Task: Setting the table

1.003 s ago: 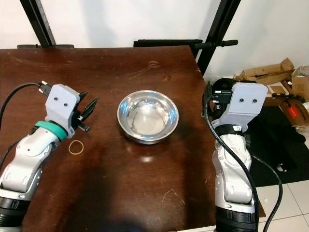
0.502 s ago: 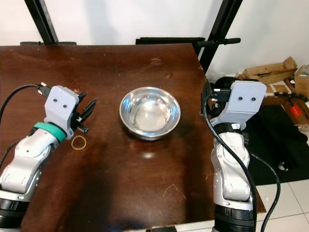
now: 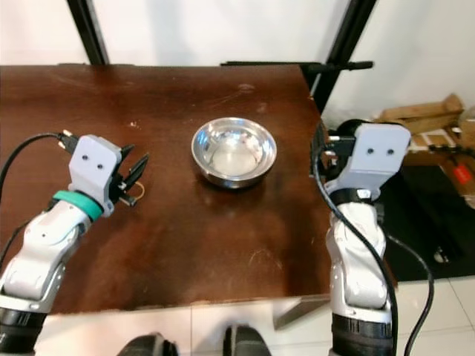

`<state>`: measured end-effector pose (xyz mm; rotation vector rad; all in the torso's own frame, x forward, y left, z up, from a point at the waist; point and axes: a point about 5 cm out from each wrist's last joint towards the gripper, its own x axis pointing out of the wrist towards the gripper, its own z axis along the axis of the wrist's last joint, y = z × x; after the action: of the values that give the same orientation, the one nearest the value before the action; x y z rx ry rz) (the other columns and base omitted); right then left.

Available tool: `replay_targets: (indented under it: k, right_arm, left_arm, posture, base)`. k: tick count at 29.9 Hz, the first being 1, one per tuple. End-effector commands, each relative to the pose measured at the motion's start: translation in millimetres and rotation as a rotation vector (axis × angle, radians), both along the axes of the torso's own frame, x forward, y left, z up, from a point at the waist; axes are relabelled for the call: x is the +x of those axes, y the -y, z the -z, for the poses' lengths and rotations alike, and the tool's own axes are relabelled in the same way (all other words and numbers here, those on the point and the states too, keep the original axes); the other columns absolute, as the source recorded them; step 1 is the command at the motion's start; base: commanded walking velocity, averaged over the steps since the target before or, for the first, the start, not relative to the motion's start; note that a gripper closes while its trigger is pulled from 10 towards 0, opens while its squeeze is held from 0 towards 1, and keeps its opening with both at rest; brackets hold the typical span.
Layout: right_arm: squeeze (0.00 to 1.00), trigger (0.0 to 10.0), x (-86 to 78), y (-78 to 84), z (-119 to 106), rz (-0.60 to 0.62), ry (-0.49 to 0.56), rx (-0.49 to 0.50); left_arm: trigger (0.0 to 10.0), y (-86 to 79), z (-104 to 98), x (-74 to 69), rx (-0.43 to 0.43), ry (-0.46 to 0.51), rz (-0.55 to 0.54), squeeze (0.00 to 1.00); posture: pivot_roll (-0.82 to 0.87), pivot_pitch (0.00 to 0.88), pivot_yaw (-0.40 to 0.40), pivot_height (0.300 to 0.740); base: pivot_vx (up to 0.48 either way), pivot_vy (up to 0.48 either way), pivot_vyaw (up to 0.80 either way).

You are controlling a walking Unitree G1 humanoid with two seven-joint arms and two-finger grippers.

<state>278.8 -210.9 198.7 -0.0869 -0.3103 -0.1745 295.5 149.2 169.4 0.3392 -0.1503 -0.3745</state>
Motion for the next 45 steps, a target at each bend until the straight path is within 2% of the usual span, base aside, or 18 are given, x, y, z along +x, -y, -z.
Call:
replay_targets:
  k: [1, 13, 14, 24, 34, 45]
  right_arm:
    - [0.0, 10.0, 0.1, -0.9, 3, -0.002, -0.008, 0.01]
    - [0.0, 10.0, 1.4, -0.3, 5, 0.014, -0.011, 0.019]
    - [0.0, 10.0, 2.2, -0.8, 6, 0.038, 0.002, 0.037]
    - [0.0, 10.0, -5.1, -1.3, 11, 0.094, 0.014, 0.068]
    - [0.0, 10.0, -8.7, 4.5, 8, 0.105, 0.014, 0.043]
    - [0.0, 10.0, -5.6, 3.8, 6, 0.093, 0.017, 0.029]
  left_arm:
    - [10.0, -1.4, 4, -0.1, 0.008, -0.014, -0.002, 0.0]
    - [10.0, -0.6, 4, 0.5, 0.011, -0.014, 0.003, 0.0]
    - [10.0, 1.0, 1, 4.4, 0.016, -0.01, 0.019, 0.0]
    - [10.0, 6.4, -7, 16.9, 0.032, 0.003, 0.068, 0.0]
    - [10.0, 14.3, -2, 15.4, 0.011, -0.008, 0.081, 0.0]
    - [10.0, 14.5, 1, 14.9, -0.003, -0.01, 0.073, 0.0]
  posture:
    - [0.03, 0.0, 0.034, 0.74]
    - [0.03, 0.0, 0.046, 0.74]
    - [0.04, 0.0, 0.091, 0.74]
    - [0.01, 0.0, 0.129, 0.74]
    - [-0.02, 0.0, 0.111, 0.74]
    - [-0.02, 0.0, 0.089, 0.74]
  base:
    - [-0.292, 0.0, 0.0]
    - [-0.291, 0.0, 0.0]
    - [-0.289, 0.0, 0.0]
    - [-0.289, 0.0, 0.0]
    - [-0.288, 0.0, 0.0]
    - [-0.288, 0.0, 0.0]
